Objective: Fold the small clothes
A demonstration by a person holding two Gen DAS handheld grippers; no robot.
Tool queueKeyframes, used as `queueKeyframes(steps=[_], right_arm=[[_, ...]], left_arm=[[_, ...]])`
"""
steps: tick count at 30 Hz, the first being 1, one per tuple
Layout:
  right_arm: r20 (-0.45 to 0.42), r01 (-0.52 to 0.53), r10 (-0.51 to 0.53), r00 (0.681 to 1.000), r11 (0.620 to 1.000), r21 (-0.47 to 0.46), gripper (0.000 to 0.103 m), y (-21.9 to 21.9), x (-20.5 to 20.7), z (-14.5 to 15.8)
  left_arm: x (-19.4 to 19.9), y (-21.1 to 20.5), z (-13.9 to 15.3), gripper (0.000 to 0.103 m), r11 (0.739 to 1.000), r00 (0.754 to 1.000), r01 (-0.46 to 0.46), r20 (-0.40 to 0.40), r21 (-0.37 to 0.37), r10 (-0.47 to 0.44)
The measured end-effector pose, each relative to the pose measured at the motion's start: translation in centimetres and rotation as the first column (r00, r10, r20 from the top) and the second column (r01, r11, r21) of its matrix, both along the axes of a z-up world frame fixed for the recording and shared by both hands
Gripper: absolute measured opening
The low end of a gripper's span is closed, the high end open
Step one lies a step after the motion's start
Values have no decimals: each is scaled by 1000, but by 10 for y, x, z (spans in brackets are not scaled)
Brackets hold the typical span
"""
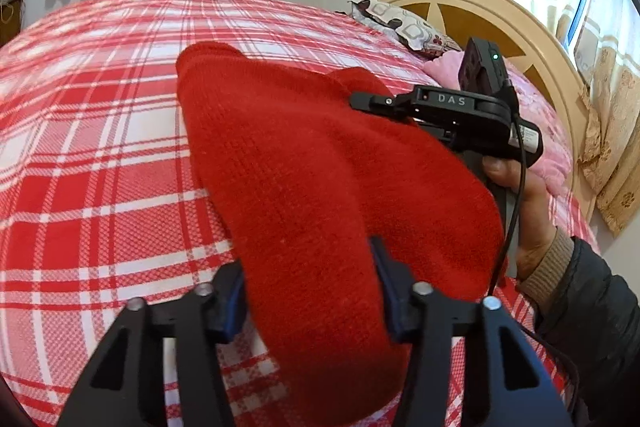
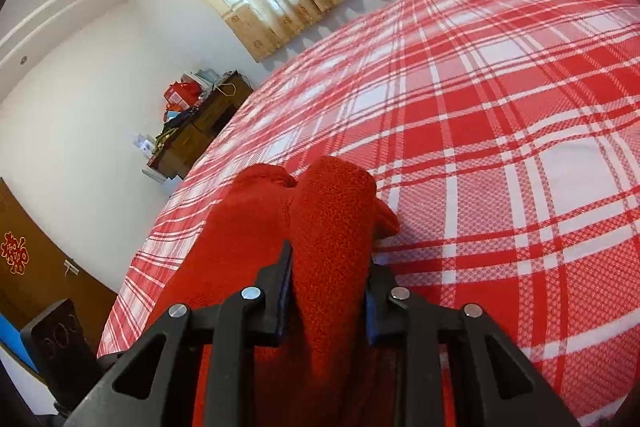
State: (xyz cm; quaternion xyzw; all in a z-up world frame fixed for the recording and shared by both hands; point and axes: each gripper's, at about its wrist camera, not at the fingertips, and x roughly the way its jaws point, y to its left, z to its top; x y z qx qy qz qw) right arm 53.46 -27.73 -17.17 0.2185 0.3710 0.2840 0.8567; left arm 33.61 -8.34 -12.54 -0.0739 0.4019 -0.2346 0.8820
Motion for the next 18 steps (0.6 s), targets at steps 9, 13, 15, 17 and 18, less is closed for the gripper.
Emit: queueKeyframes(steps=[9, 13, 15, 17, 18], right_arm=[[16, 15, -15, 1000, 999, 37, 28, 2, -26, 8], [22, 6, -7, 1000, 999, 40, 28, 11, -43, 11], [14, 2, -3, 1000, 999, 46, 28, 14, -51, 11], [-7, -1, 2, 1000, 998, 64, 28, 17, -57, 10], [-18, -3, 4, 1000, 997, 75, 28, 19, -61, 9]], left_arm=[[-12, 0, 11, 44, 997, 1000, -4, -6, 72, 4], [-20, 4, 14, 44, 997, 1000, 0, -13, 77, 1], [-27, 5, 16, 44, 997, 1000, 5, -17, 83, -4], [-35, 7, 18, 43, 996, 1000, 8, -15, 88, -7], [-38, 7, 19, 43, 996, 1000, 9, -14, 90, -8]])
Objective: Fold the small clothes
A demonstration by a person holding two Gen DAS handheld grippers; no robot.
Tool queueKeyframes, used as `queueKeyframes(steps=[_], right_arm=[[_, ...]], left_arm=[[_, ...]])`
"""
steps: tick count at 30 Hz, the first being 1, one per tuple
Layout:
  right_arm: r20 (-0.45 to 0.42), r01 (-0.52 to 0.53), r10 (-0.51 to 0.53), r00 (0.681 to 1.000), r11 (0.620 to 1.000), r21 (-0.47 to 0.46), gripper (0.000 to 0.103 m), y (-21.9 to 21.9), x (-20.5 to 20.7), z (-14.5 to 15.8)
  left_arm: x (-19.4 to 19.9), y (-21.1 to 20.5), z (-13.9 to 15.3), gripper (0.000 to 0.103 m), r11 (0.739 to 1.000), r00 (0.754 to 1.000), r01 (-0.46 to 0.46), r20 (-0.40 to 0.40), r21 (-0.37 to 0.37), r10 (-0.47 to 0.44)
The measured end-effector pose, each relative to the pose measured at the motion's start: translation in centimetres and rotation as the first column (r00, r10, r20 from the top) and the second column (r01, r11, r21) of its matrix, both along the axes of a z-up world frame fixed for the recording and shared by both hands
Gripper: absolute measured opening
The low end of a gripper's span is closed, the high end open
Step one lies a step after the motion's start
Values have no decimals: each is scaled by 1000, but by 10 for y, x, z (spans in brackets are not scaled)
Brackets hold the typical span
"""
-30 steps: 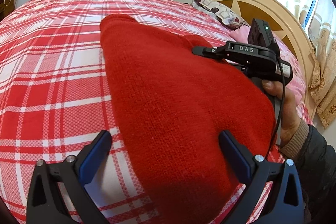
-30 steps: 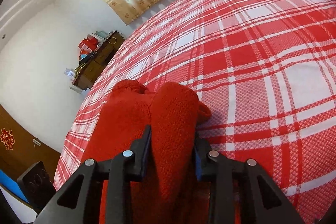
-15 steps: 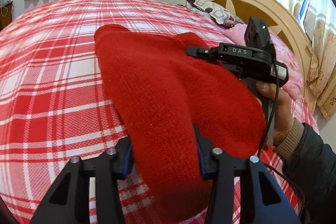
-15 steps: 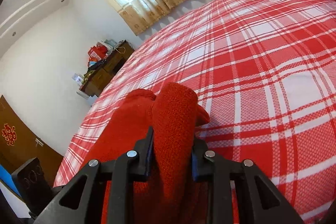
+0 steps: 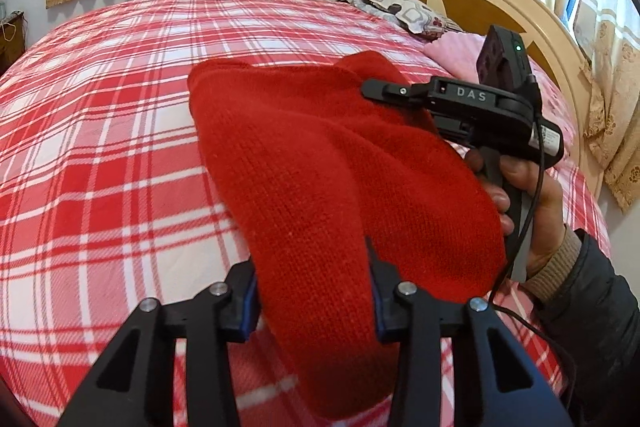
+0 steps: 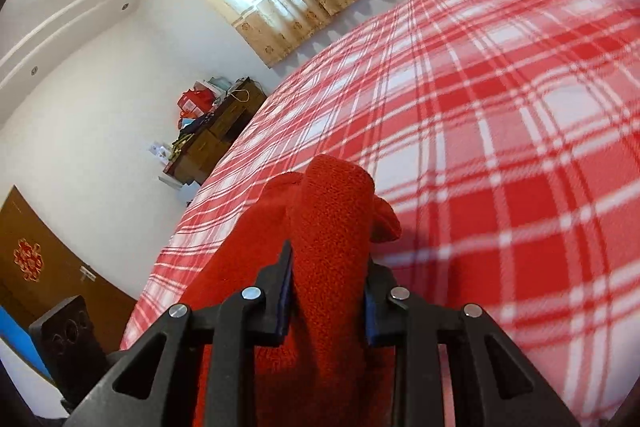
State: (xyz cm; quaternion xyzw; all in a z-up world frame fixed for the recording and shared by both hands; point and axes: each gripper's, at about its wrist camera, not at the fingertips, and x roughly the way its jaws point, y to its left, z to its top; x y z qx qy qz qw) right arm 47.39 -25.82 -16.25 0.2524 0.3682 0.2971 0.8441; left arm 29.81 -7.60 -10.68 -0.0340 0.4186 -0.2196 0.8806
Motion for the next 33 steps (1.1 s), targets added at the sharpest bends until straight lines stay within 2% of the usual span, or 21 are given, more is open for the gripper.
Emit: queueKeyframes(steps=[13, 33], right_arm=[[-1, -61, 61, 998, 998, 6, 28, 46, -38, 9], [-4, -206, 206, 978, 978, 15, 28, 145, -48, 15]], left_arm=[[-51, 32, 12, 43, 999, 1000, -8, 27, -36, 9], [-94, 98, 27, 43, 990, 989, -120, 73, -75, 125]])
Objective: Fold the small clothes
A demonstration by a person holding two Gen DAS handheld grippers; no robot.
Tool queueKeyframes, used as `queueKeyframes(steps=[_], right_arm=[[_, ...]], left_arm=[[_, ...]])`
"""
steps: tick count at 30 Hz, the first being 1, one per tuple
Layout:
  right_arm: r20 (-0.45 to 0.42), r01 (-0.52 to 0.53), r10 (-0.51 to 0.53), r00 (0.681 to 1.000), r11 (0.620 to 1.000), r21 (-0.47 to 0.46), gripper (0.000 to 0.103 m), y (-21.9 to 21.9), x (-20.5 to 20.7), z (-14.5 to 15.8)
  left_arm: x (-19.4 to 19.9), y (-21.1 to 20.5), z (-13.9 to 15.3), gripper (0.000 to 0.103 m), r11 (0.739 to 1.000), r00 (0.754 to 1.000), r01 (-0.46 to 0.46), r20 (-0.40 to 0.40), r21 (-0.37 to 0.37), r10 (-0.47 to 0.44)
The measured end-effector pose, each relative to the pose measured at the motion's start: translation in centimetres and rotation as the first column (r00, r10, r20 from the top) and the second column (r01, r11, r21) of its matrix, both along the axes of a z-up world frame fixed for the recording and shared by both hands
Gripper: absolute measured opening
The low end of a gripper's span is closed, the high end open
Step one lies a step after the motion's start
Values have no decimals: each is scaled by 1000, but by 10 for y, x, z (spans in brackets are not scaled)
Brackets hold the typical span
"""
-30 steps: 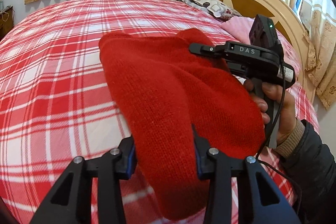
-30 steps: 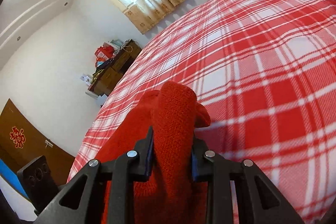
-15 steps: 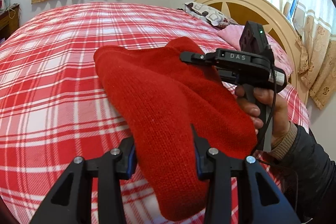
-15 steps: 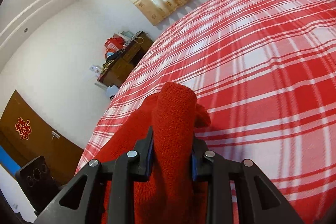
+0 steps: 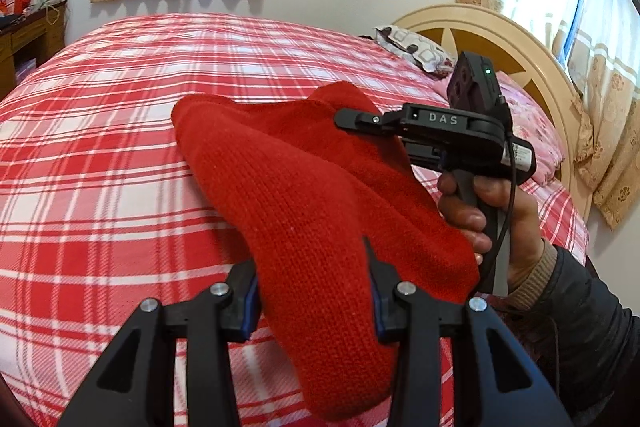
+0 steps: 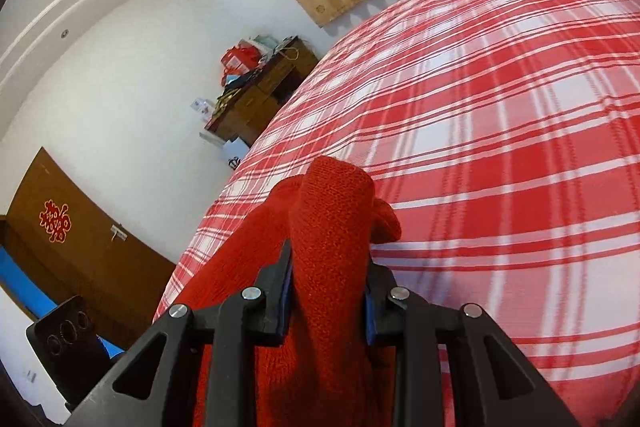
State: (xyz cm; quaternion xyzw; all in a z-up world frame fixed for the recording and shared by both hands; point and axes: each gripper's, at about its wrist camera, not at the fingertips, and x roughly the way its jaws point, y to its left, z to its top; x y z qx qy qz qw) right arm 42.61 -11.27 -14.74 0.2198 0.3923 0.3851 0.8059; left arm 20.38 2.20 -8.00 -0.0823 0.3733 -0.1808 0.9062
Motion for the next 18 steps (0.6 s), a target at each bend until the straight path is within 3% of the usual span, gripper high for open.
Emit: queueKeyframes(steps=[18], right_arm=[[7, -121, 121, 993, 993, -9, 28, 86, -14, 10]], left_arm=[[-29, 53, 1, 43, 994, 994, -105, 37, 26, 104]])
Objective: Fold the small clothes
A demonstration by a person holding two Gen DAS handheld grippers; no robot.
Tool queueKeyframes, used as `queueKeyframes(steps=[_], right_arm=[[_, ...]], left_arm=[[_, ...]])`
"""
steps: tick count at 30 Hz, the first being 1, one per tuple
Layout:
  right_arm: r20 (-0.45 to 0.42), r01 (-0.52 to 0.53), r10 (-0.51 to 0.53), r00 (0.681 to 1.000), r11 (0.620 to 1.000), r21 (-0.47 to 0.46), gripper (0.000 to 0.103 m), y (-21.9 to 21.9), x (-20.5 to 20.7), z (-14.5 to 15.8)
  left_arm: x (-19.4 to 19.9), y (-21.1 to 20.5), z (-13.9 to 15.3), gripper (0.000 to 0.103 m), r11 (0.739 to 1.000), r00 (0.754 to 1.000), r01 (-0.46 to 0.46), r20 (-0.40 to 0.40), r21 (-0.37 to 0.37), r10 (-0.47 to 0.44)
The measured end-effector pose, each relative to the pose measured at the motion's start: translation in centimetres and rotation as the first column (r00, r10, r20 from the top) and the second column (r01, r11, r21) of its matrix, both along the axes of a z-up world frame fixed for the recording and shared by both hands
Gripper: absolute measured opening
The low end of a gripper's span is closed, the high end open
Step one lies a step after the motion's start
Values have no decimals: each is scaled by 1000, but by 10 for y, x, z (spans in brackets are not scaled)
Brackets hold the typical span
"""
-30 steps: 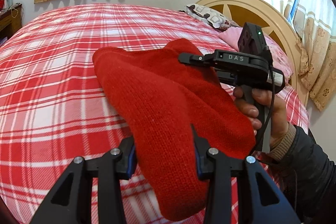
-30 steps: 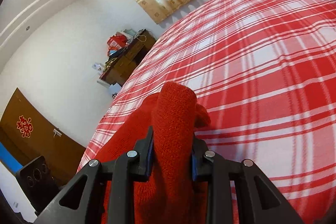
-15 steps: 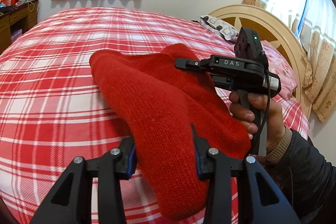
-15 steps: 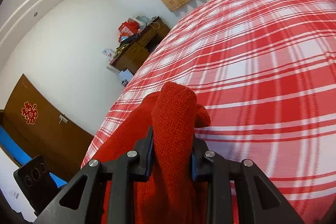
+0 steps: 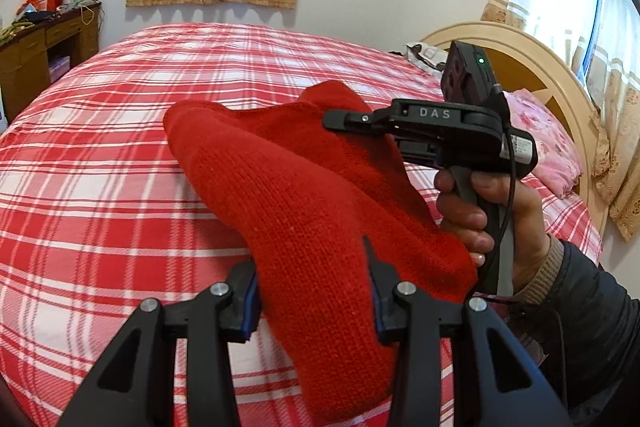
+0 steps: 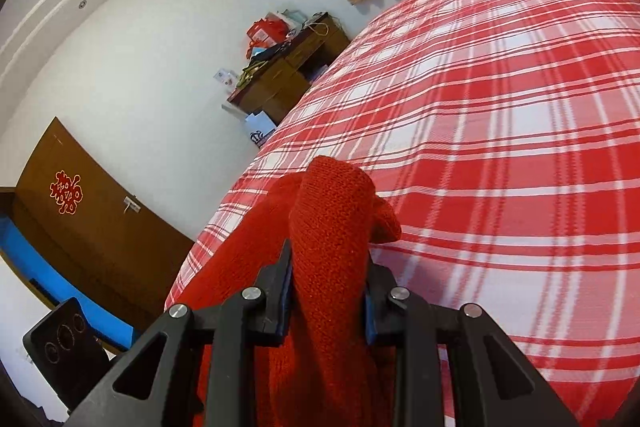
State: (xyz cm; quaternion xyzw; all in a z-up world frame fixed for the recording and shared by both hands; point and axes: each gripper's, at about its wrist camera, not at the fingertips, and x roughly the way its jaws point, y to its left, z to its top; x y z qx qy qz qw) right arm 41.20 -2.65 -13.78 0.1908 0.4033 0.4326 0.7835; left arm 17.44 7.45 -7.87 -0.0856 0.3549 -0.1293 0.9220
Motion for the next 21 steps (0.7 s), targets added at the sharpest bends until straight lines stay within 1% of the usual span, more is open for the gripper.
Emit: queueKeyframes(steps=[10, 21], right_arm=[[-3, -46, 46, 999, 999, -11, 28, 37, -2, 3], [-15, -82, 82, 997, 996, -23, 28, 67, -2, 2]], left_arm=[[-6, 26, -3, 43, 999, 999, -39, 9, 12, 39], [-14, 44, -7, 43, 997, 997, -73, 4, 20, 73]])
